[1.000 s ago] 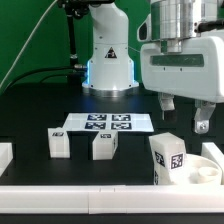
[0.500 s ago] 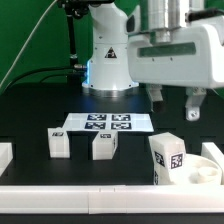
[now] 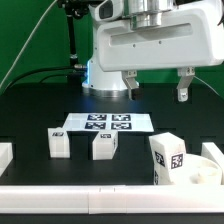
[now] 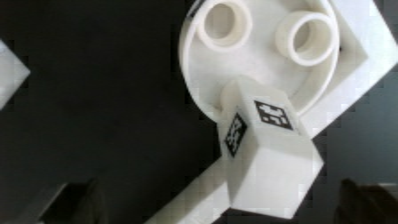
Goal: Assemble stool
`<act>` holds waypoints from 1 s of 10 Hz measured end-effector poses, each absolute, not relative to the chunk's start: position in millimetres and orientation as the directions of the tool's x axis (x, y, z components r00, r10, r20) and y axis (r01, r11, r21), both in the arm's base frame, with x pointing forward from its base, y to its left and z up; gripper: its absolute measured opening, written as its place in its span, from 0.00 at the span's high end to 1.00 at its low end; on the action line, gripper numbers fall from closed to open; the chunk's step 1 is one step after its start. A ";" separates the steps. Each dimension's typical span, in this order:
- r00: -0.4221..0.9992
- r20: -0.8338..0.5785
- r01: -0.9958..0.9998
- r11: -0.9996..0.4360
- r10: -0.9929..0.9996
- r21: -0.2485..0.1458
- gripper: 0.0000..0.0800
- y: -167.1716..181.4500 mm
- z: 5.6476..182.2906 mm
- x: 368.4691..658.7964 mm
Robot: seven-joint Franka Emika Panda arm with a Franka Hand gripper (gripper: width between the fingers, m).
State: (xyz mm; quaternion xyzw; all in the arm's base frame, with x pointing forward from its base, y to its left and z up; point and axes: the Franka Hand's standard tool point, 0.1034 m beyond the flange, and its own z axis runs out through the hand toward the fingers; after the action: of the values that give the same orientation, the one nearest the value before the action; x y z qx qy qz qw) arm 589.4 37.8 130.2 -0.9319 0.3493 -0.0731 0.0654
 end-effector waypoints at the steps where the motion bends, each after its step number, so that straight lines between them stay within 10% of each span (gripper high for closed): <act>1: 0.766 0.096 -0.616 -0.769 -0.635 -0.170 0.19 38.0 130.1 589.3; 10: 0.994 0.108 -0.001 -0.999 -0.005 -0.038 0.19 -24.8 101.1 570.0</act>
Offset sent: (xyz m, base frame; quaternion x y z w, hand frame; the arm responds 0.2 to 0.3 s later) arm -0.0147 -0.0433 -0.0265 0.0124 -0.0785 -0.2130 0.9738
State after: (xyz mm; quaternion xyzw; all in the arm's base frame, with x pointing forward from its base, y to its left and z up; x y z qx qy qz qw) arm 570.0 -24.8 101.1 -0.9984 0.0013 -0.0541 0.0190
